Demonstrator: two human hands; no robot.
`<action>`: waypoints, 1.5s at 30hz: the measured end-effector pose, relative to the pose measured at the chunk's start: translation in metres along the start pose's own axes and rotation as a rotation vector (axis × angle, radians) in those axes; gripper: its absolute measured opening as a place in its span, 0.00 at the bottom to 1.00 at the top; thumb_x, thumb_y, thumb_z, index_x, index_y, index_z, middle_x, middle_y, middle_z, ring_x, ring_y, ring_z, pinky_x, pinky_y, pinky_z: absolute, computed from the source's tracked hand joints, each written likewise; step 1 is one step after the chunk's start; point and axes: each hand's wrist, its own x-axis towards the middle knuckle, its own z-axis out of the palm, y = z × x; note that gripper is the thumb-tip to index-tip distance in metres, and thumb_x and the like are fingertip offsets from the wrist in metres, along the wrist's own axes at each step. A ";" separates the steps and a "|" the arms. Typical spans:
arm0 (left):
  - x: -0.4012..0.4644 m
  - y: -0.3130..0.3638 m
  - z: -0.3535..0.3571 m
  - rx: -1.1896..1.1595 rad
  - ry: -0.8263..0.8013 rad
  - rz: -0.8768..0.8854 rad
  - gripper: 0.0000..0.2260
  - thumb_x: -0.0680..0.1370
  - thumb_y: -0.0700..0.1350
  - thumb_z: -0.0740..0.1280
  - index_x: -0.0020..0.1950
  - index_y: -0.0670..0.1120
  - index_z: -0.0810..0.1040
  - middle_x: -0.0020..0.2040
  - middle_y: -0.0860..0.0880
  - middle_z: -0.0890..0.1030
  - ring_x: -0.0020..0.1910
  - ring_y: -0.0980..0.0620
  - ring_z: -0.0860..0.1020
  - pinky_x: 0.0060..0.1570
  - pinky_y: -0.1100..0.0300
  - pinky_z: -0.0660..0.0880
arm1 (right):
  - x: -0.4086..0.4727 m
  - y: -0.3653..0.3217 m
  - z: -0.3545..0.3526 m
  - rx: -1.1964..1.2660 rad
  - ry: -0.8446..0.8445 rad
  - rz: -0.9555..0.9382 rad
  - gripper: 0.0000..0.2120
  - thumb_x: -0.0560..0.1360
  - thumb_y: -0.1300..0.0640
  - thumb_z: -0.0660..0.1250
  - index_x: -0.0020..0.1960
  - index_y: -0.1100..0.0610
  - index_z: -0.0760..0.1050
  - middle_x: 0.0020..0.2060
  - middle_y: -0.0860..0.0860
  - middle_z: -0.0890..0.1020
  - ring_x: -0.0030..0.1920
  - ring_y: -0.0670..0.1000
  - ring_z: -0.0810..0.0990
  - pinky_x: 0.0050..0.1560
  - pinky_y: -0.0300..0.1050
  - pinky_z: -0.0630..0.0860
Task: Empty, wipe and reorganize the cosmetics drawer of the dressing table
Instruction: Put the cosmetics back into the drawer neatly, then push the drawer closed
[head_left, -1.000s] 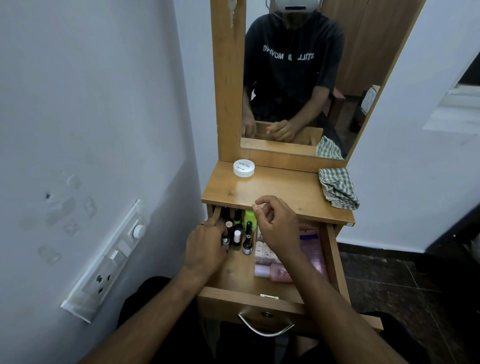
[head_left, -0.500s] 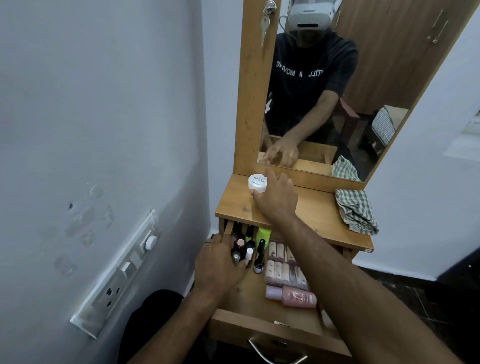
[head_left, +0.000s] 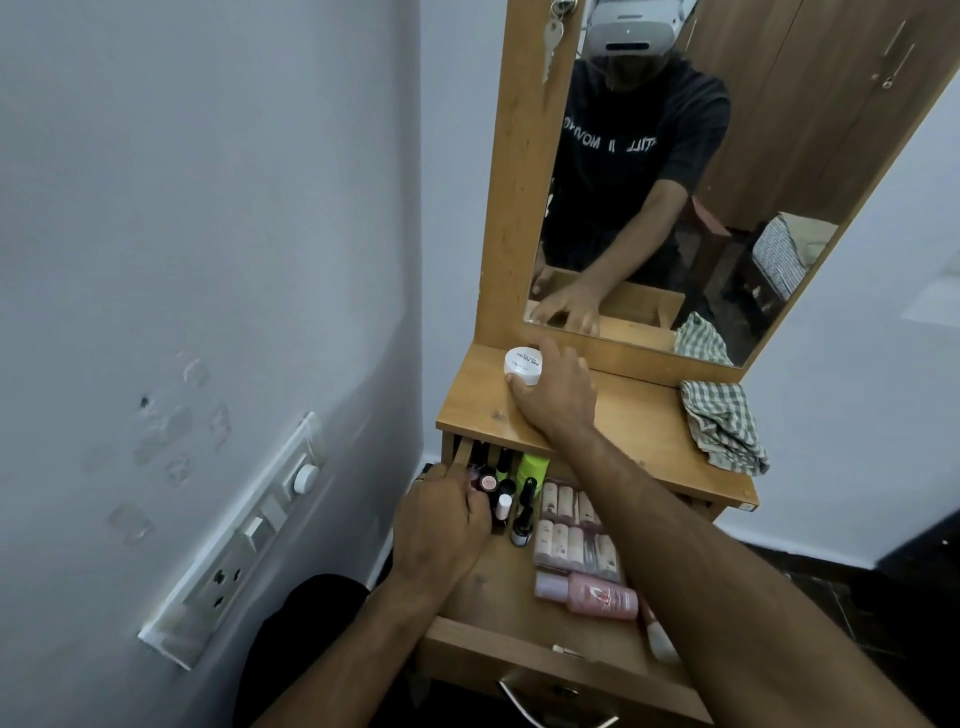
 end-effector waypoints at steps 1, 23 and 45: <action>0.000 0.001 0.000 -0.001 0.000 -0.005 0.07 0.78 0.43 0.62 0.43 0.44 0.76 0.38 0.49 0.76 0.36 0.51 0.73 0.31 0.60 0.61 | -0.002 0.002 0.000 0.019 0.009 -0.014 0.27 0.74 0.41 0.68 0.71 0.46 0.68 0.58 0.53 0.76 0.59 0.56 0.73 0.56 0.55 0.76; 0.005 -0.011 0.002 -0.047 0.023 -0.150 0.11 0.81 0.46 0.62 0.44 0.44 0.80 0.41 0.47 0.81 0.41 0.45 0.78 0.39 0.53 0.73 | -0.178 0.043 -0.032 0.339 -0.387 -0.344 0.22 0.67 0.41 0.72 0.60 0.45 0.78 0.54 0.43 0.79 0.49 0.40 0.74 0.49 0.35 0.71; -0.061 0.041 -0.047 -0.315 0.043 0.368 0.04 0.77 0.38 0.68 0.49 0.43 0.81 0.42 0.50 0.80 0.40 0.54 0.77 0.40 0.63 0.71 | -0.229 0.029 -0.091 0.608 -0.242 -0.001 0.06 0.75 0.56 0.76 0.51 0.49 0.86 0.41 0.43 0.86 0.39 0.46 0.84 0.41 0.40 0.81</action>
